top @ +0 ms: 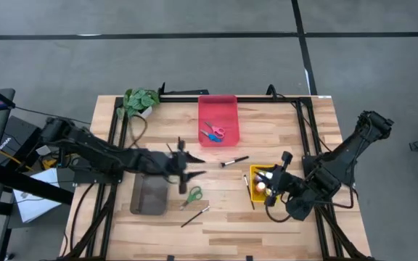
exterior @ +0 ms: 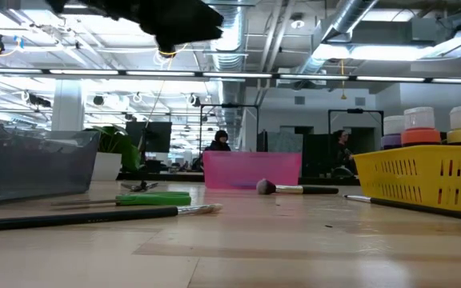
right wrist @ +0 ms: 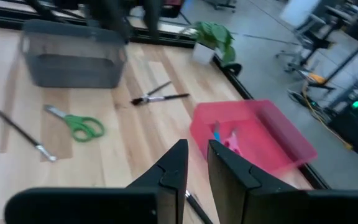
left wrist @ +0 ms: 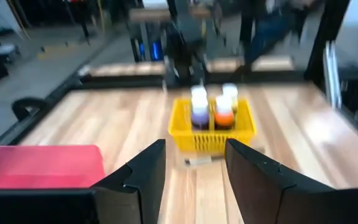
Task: Pick & Place Paint Supplies
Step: Put the black makeup brush into the black bin
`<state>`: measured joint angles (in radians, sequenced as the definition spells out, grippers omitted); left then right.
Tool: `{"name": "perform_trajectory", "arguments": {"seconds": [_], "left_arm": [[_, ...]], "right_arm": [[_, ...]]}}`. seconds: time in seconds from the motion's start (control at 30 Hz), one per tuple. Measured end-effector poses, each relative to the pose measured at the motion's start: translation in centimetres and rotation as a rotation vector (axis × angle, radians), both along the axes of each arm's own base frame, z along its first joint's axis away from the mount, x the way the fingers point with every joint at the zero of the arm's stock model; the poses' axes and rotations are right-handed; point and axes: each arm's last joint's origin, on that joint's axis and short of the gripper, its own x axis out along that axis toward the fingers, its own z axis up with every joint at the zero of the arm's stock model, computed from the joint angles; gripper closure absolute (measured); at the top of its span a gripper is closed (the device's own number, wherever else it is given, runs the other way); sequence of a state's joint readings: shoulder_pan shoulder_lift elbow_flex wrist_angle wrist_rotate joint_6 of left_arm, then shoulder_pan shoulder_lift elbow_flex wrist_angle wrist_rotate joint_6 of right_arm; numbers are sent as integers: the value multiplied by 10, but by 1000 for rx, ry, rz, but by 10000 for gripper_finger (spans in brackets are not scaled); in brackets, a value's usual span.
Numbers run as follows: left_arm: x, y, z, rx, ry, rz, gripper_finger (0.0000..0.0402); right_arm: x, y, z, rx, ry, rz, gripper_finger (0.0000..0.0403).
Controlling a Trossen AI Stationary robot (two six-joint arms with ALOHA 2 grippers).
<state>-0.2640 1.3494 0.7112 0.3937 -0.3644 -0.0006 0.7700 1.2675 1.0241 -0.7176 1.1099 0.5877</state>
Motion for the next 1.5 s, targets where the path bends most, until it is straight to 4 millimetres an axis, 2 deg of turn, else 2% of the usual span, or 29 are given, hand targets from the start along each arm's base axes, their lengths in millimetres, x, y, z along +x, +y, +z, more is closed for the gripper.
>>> {"name": "perform_trajectory", "arguments": {"seconds": [0.2,0.33,0.43,0.6,0.73,0.83,1.17,1.33,1.5], "left_arm": [[33,-25,-6,139,261,-15,243],[39,-30,-13,245,402,149,243],[39,-18,-16,182,435,322,244],[36,17,-24,-51,478,554,249],[28,42,-32,-211,581,663,264],[21,50,-38,-262,643,722,277],[19,54,-41,-249,690,693,295],[24,68,-25,-305,849,504,295],[22,73,-5,-128,1011,283,295]], "right_arm": [[-4,-4,-3,6,-1,-46,346],[-4,-5,-3,4,-14,-62,346],[-4,-5,-3,7,-19,-66,346],[-4,-5,-3,15,-25,-70,346],[-2,-7,-3,28,-33,-89,346],[-1,-9,-3,28,-33,-99,346],[1,-12,-3,31,-34,-115,346],[1,-12,-3,35,-36,-117,346],[-2,-15,-1,36,-35,-120,346]]}}
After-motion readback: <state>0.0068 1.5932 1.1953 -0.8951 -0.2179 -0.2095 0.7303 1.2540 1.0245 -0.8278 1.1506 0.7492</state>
